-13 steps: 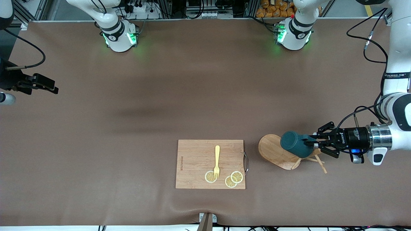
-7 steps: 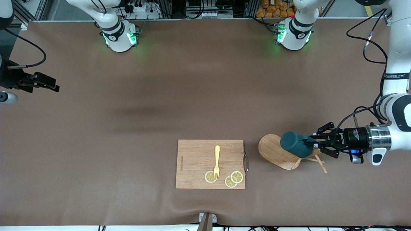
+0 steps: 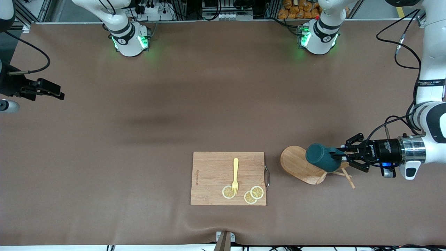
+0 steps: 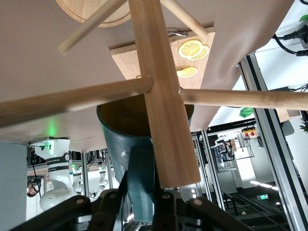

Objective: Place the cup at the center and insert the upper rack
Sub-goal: 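Lower the mug handle onto a mug-tree peg with the left gripper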

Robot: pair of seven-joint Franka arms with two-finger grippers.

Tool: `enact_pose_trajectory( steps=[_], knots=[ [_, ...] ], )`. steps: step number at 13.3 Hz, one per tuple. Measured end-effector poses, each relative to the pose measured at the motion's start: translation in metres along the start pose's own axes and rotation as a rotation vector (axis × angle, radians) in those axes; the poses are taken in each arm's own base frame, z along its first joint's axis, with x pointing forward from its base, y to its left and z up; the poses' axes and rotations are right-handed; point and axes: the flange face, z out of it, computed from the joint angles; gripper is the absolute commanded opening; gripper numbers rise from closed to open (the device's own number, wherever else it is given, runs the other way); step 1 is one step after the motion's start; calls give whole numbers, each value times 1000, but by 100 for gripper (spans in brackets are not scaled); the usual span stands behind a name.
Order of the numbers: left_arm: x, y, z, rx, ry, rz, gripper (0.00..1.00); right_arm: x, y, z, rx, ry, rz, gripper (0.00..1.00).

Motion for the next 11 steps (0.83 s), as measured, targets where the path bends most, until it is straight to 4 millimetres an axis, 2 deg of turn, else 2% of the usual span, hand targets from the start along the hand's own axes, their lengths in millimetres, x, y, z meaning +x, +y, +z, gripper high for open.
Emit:
enact_pose_trajectory(
  steps=[1, 2, 3, 11],
  knots=[
    [1, 0, 0, 0, -1, 4, 35, 0, 0, 0, 0, 0, 0, 100],
    [3, -1, 0, 0, -1, 5, 83, 0, 0, 0, 0, 0, 0, 100],
    [6, -1, -1, -3, -3, 2, 100, 0, 0, 0, 0, 0, 0, 100],
    [11, -1, -13, -21, -1, -3, 100, 0, 0, 0, 0, 0, 0, 100]
  ],
)
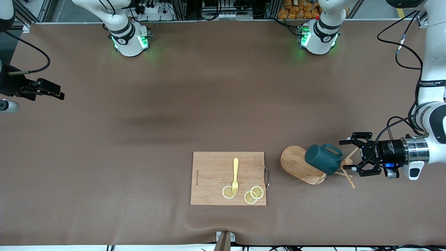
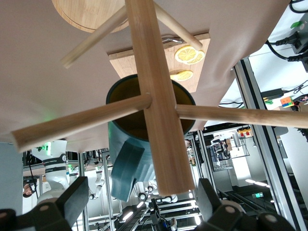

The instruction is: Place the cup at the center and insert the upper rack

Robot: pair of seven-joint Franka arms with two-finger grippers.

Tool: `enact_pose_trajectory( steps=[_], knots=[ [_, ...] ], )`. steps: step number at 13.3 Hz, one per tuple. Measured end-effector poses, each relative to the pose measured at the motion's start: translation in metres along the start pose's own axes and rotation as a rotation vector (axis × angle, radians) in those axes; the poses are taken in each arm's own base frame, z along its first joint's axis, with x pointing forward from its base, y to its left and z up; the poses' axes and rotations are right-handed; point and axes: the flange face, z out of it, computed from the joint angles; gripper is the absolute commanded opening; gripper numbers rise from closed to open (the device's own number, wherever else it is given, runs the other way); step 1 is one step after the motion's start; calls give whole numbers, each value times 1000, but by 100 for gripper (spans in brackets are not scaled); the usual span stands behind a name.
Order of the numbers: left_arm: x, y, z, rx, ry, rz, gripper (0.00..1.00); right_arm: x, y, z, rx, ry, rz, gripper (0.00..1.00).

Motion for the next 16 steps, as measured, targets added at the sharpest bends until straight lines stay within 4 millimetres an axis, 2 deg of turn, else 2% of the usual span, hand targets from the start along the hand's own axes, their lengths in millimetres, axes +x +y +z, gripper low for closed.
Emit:
enact_pose_trajectory(
  steps=[5, 8, 11, 16],
  knots=[
    [-7, 5, -6, -11, 5, 11, 100, 0, 0, 0, 0, 0, 0, 100],
    [-17, 7, -24, -31, 17, 24, 100, 0, 0, 0, 0, 0, 0, 100],
    [-40, 8, -43, -42, 45, 57, 100, 0, 0, -1, 0, 3, 0, 100],
    [-85, 9, -59, -25, 127, 123, 100, 0, -7, -4, -2, 10, -13, 100]
  ],
)
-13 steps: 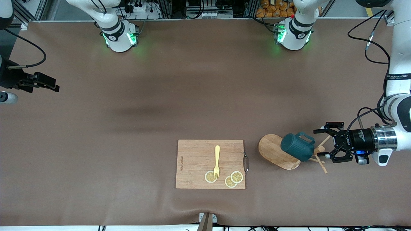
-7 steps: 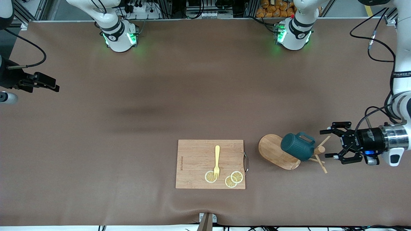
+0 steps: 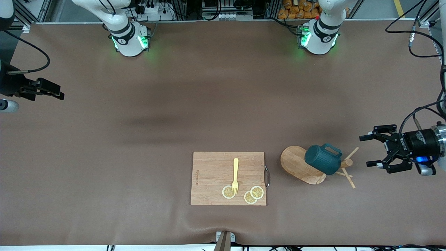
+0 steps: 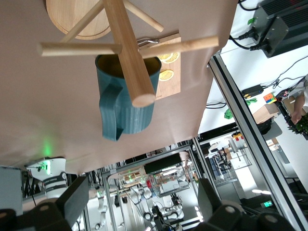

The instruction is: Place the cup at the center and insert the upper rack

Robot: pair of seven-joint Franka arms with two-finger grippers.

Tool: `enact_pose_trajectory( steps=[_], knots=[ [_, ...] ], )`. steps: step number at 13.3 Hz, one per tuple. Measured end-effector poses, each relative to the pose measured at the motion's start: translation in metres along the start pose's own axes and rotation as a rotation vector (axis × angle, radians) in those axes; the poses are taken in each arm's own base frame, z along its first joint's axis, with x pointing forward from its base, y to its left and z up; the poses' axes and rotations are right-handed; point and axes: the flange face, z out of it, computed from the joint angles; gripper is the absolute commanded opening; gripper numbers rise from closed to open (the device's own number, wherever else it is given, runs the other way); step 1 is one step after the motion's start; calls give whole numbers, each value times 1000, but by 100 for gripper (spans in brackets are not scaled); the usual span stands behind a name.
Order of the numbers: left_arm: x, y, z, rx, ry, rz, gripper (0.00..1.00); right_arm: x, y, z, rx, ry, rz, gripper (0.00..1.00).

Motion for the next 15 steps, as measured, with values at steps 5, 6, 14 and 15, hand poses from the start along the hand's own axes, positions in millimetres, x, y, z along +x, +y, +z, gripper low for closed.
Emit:
enact_pose_trajectory(
  steps=[5, 6, 14, 15],
  knots=[
    [-7, -4, -13, 24, 25, 7, 100, 0, 0, -6, -1, 13, -1, 100],
    [-12, -4, -16, 23, 30, 13, 100, 0, 0, -7, -1, 14, -1, 100],
    [-51, 0, -31, 24, 82, 70, 100, -1, 0, -12, -4, 24, -1, 100],
    [-56, 0, -33, 25, 90, 76, 100, -1, 0, -15, -5, 30, -1, 100]
  ],
)
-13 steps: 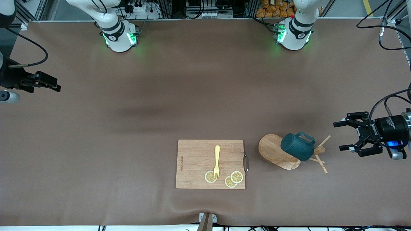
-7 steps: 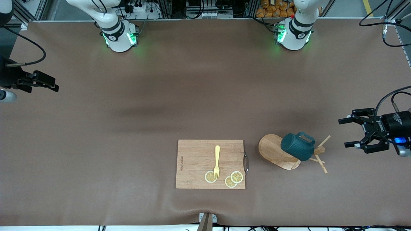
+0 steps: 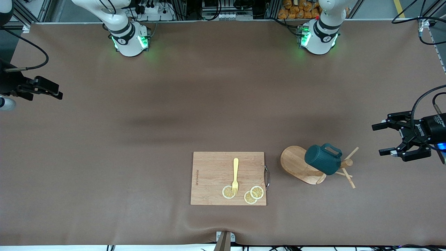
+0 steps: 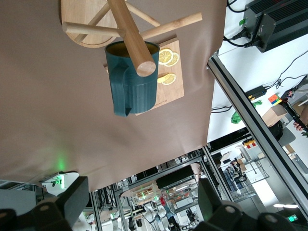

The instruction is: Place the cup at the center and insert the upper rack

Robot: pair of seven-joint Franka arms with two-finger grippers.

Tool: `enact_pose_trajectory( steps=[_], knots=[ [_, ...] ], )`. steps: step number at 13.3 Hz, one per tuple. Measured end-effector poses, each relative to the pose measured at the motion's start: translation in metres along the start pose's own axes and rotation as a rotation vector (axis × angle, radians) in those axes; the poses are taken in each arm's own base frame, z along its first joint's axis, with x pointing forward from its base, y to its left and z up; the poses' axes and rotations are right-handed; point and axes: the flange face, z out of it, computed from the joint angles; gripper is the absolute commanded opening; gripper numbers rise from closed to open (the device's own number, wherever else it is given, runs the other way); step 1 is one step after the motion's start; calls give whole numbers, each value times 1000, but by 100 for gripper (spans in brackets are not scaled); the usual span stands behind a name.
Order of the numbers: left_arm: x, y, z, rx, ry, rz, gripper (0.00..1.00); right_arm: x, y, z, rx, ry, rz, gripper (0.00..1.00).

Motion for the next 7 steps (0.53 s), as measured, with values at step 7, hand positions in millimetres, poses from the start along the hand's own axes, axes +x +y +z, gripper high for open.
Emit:
enact_pose_trajectory(
  steps=[7],
  knots=[
    [-27, 1, -11, 44, 98, 66, 100, -10, 0, -8, -1, -31, 0, 100]
  ],
)
